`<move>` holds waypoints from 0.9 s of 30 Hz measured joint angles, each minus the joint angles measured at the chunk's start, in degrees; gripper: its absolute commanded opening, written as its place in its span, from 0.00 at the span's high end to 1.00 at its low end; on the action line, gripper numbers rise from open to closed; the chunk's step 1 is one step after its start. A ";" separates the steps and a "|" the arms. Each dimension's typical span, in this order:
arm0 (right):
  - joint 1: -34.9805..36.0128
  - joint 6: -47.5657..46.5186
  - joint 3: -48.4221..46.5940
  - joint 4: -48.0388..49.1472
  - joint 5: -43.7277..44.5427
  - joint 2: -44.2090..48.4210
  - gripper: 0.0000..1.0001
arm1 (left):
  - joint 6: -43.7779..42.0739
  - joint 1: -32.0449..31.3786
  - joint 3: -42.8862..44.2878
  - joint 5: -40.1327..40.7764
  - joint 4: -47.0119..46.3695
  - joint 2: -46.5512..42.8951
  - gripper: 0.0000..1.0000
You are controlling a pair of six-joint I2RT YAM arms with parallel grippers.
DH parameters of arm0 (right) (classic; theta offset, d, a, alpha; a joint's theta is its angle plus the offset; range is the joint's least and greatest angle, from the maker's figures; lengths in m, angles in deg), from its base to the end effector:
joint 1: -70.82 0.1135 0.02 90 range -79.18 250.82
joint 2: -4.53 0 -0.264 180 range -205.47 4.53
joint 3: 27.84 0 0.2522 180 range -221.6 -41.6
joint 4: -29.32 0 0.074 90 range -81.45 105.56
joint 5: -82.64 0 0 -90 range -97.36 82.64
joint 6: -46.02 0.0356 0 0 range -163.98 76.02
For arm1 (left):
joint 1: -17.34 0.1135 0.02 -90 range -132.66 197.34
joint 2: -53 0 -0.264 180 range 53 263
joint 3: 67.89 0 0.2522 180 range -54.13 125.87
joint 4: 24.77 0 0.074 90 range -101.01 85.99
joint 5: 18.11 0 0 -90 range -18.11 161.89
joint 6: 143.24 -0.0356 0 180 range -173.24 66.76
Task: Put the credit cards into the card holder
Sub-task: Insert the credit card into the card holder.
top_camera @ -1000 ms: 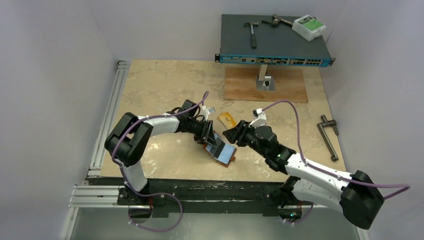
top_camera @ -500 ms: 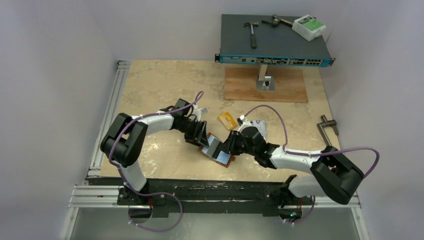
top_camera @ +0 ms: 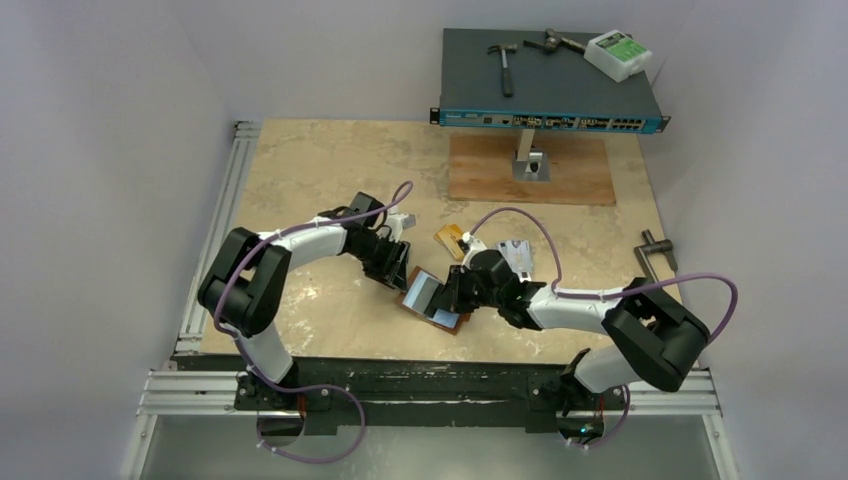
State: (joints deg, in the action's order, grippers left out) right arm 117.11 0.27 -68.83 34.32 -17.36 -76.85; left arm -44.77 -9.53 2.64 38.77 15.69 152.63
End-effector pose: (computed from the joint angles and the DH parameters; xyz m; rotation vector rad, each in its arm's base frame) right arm 0.1762 0.1932 0.1479 -0.1505 2.3874 1.0236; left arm 0.2774 -0.1623 0.1538 0.6015 2.7661 -0.9555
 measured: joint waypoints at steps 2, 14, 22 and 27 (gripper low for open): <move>0.35 -0.66 -0.31 -1.07 0.00 0.02 0.95 | -0.35 -0.31 0.00 0.02 0.00 0.00 0.55; 0.59 -3.23 -0.48 -6.69 1.49 0.52 1.00 | -1.77 -0.70 0.02 0.00 -0.02 0.00 0.62; 0.59 -4.28 -3.34 -7.19 1.53 -2.19 1.00 | -2.32 -1.29 0.96 -0.11 -0.04 0.00 0.66; 0.59 -4.39 -3.61 -6.99 1.44 -3.15 1.00 | -2.34 -1.66 1.07 -0.35 -0.04 0.00 0.66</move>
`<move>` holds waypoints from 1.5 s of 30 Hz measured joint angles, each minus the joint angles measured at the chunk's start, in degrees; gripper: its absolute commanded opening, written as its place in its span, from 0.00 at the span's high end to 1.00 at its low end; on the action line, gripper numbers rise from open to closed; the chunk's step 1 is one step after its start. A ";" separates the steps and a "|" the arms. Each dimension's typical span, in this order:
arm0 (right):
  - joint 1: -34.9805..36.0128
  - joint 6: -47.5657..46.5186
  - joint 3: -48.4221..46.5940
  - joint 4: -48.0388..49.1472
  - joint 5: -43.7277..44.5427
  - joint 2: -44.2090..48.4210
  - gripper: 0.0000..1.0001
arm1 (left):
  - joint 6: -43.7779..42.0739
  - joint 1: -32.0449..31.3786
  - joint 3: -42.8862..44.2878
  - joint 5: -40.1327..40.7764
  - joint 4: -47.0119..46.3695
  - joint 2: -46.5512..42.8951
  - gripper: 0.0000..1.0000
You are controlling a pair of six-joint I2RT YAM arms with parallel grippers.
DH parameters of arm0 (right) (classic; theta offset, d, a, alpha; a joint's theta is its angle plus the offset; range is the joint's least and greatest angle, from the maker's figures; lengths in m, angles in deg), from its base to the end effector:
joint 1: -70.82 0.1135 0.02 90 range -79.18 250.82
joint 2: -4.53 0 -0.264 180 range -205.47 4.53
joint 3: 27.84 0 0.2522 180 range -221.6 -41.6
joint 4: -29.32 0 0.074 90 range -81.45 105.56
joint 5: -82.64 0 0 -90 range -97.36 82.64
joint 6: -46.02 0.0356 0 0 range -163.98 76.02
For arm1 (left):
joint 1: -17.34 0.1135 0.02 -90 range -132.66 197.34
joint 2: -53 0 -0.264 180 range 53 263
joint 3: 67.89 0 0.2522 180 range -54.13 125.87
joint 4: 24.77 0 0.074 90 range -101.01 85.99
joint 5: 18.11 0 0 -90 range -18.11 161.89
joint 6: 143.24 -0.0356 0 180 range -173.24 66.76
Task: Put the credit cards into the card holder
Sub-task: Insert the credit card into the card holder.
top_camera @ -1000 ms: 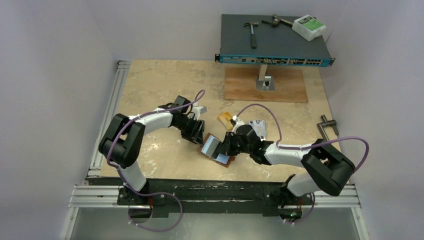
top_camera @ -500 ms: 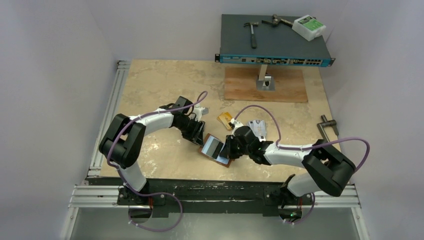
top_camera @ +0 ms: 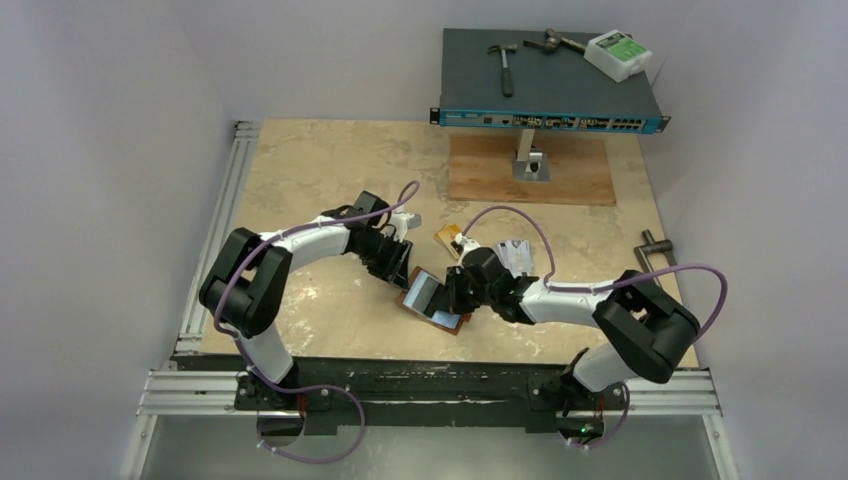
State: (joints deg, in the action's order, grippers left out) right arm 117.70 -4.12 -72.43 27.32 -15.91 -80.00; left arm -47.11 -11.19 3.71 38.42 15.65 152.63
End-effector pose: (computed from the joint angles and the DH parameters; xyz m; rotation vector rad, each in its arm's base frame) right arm 0.1803 0.2003 0.1414 -0.2345 2.4721 0.8947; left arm 0.2760 -0.1724 0.1588 0.7017 2.7183 -0.9634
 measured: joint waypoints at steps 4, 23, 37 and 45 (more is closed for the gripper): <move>0.00 0.13 0.00 1.22 -0.04 -0.59 1.00 | 0.00 -0.07 0.15 -0.37 0.04 0.04 0.66; 0.37 0.48 -1.38 4.87 -1.31 -1.73 1.00 | -1.27 -0.81 0.57 -0.55 0.61 0.37 0.67; 0.37 0.44 0.44 2.10 -0.96 0.09 1.00 | -1.29 -0.81 0.57 -0.11 1.33 0.50 0.67; 0.37 0.39 0.44 1.51 0.33 -0.46 1.00 | -1.33 -0.81 0.57 1.22 1.53 0.50 0.67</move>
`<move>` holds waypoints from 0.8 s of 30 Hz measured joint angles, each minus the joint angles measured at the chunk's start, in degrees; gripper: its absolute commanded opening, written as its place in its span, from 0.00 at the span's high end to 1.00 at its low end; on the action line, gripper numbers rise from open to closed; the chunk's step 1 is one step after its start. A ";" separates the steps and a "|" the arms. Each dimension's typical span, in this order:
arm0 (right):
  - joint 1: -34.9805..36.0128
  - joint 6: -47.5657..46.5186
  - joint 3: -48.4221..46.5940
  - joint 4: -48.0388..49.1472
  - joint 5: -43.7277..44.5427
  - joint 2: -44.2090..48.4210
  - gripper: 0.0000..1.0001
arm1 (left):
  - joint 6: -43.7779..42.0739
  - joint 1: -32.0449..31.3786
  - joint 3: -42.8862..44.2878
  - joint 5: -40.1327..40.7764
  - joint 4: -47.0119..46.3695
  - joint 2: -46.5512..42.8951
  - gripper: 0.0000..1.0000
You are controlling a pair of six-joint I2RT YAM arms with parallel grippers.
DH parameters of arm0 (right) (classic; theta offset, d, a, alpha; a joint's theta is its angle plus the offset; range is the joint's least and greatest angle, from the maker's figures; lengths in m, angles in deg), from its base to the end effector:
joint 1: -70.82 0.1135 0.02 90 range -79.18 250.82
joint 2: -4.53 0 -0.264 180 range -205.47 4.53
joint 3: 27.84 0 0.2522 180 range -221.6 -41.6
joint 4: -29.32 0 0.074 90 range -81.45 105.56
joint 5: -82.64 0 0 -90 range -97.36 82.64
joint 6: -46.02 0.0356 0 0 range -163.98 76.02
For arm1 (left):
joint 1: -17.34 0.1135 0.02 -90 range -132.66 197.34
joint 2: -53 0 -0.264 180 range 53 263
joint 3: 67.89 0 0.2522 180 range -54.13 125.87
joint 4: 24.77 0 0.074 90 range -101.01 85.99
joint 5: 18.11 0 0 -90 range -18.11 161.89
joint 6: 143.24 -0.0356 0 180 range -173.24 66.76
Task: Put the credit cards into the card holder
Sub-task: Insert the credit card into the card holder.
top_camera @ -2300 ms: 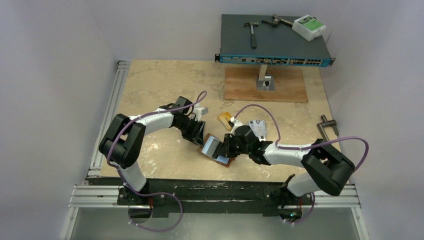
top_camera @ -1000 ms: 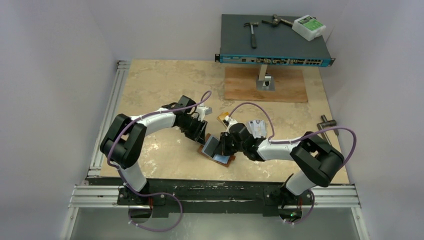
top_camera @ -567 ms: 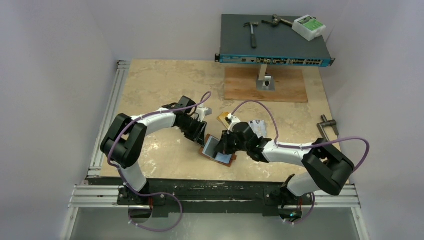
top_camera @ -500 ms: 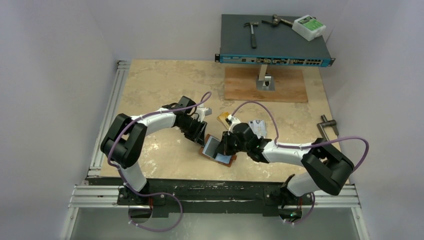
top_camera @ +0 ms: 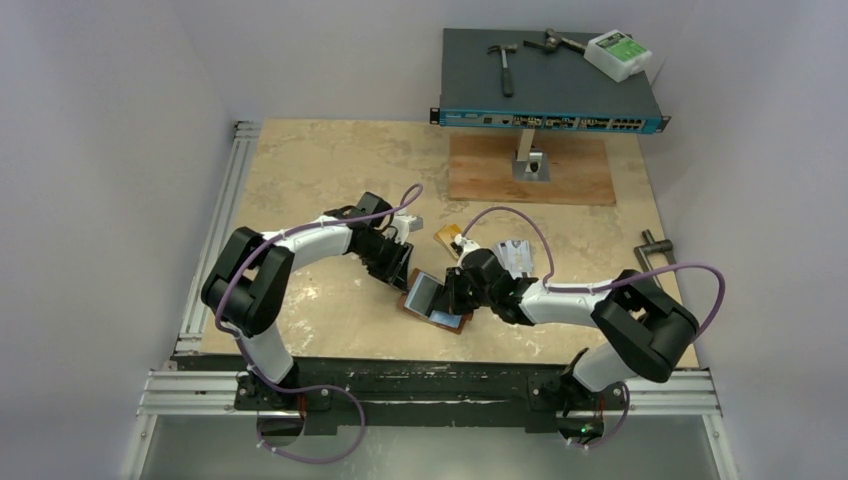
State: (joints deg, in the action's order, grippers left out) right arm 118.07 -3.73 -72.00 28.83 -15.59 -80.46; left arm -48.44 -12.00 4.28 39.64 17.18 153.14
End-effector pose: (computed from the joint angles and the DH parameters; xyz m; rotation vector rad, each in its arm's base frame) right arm 0.1794 0.2016 0.1395 -0.2312 2.4625 0.9018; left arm 0.2740 -0.1758 0.1573 0.7429 2.7342 -0.9291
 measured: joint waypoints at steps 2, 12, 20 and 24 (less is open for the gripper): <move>0.00 0.02 0.00 0.00 0.22 0.00 1.00 | -0.04 0.00 0.24 0.72 0.35 0.04 0.67; 0.00 0.22 -0.94 3.04 0.74 -2.97 1.00 | -0.11 -0.39 1.27 1.20 0.66 0.35 0.67; 0.00 0.31 -2.16 4.87 0.76 -4.74 1.00 | -0.11 -1.90 2.21 0.92 0.70 1.51 0.68; 0.00 0.22 -2.14 3.76 0.81 -3.39 1.00 | -0.15 -1.95 2.23 0.96 0.79 1.51 0.68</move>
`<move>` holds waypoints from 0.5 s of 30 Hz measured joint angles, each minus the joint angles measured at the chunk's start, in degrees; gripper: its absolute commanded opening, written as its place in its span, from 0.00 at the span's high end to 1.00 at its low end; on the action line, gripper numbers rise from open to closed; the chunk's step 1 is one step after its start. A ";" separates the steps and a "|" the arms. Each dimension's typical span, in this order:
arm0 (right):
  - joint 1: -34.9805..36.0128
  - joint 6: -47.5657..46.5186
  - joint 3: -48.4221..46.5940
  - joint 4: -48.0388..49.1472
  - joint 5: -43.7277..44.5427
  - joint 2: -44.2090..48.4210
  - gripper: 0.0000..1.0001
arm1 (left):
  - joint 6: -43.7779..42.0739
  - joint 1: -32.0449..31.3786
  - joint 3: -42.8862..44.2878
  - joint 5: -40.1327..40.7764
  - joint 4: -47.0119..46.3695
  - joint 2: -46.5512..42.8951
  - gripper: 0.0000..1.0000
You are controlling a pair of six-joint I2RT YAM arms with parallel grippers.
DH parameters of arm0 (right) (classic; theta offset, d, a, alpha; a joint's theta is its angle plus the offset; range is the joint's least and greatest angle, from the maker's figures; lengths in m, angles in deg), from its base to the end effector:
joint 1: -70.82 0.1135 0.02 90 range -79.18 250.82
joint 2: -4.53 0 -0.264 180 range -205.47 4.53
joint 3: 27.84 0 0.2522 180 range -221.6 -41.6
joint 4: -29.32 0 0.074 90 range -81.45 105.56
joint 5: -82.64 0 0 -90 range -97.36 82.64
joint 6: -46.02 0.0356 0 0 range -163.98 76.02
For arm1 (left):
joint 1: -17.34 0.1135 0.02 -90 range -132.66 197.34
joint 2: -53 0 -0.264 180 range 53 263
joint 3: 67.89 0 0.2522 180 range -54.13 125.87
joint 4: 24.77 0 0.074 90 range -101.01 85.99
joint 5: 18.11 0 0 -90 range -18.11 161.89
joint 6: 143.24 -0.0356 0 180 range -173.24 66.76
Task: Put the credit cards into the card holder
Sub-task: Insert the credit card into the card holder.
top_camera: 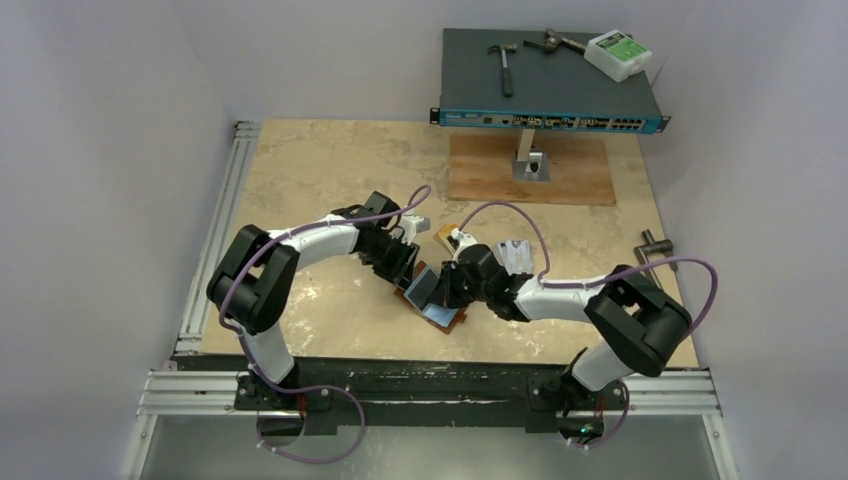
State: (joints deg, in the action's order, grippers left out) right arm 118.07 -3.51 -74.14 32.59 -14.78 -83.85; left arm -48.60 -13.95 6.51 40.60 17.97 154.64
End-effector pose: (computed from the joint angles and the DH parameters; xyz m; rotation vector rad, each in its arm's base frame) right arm 0.1900 0.2123 0.1399 -0.2186 2.4162 0.9182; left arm 0.2752 -0.1889 0.1585 0.7914 2.7320 -0.9115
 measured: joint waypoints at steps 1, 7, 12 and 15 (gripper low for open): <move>0.00 -0.07 0.02 -0.50 0.13 0.85 1.00 | 0.00 0.00 0.00 0.02 0.04 0.00 0.68; -0.92 -0.94 0.15 -2.73 0.44 4.92 1.00 | -0.83 0.07 0.02 0.74 0.48 0.00 0.67; -2.91 -1.75 0.20 -3.67 0.98 4.22 1.00 | -1.07 1.79 0.90 0.76 2.12 0.00 0.67; -3.41 -2.19 0.20 -3.65 1.44 2.47 1.00 | -1.62 3.58 2.05 0.81 2.97 -0.09 0.67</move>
State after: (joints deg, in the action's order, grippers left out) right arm 114.66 -5.70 -73.94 28.94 -13.34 -81.38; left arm -50.21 -10.36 8.56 41.41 20.94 154.56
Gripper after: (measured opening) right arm 0.003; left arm 0.330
